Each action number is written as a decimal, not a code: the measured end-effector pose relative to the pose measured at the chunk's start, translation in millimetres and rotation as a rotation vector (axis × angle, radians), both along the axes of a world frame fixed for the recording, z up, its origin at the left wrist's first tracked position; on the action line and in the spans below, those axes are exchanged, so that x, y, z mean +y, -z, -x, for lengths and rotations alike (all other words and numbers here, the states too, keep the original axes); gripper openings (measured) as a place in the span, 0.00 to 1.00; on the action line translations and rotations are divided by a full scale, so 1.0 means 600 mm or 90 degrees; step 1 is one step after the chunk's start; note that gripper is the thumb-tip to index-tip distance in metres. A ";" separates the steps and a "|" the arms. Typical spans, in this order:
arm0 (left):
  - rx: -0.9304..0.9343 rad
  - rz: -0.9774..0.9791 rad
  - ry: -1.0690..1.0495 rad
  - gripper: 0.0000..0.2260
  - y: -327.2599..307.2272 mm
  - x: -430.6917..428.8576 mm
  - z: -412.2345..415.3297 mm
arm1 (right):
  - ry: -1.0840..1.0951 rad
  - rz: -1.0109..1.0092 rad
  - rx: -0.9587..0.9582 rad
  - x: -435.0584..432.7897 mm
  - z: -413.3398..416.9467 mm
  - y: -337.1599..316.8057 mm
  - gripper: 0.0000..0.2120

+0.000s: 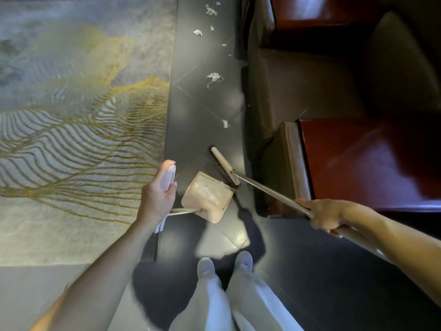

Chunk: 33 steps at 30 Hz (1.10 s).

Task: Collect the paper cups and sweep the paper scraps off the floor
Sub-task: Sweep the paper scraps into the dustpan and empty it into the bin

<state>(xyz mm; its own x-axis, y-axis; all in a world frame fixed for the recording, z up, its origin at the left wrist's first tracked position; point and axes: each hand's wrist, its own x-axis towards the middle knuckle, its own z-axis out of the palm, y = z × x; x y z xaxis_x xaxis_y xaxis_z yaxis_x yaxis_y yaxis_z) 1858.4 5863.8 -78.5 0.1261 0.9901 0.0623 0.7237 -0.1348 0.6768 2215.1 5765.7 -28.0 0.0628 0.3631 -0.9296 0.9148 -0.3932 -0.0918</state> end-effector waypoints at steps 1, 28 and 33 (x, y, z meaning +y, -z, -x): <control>0.003 0.004 0.004 0.22 -0.001 -0.009 0.002 | -0.008 0.005 -0.019 -0.011 0.004 0.003 0.42; -0.035 0.032 0.020 0.22 0.010 0.097 0.020 | -0.002 -0.043 -0.001 0.087 0.107 -0.009 0.41; -0.068 -0.010 0.024 0.22 0.012 0.231 -0.032 | 0.067 -0.082 -0.011 0.256 0.022 0.030 0.41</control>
<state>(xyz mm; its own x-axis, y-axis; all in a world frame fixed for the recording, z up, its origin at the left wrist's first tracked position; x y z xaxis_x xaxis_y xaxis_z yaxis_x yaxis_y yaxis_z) 1877.8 6002.3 -85.5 0.1549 0.9835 0.0936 0.6422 -0.1722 0.7470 2202.1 5919.1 -45.8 0.1215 0.4704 -0.8741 0.8714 -0.4723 -0.1330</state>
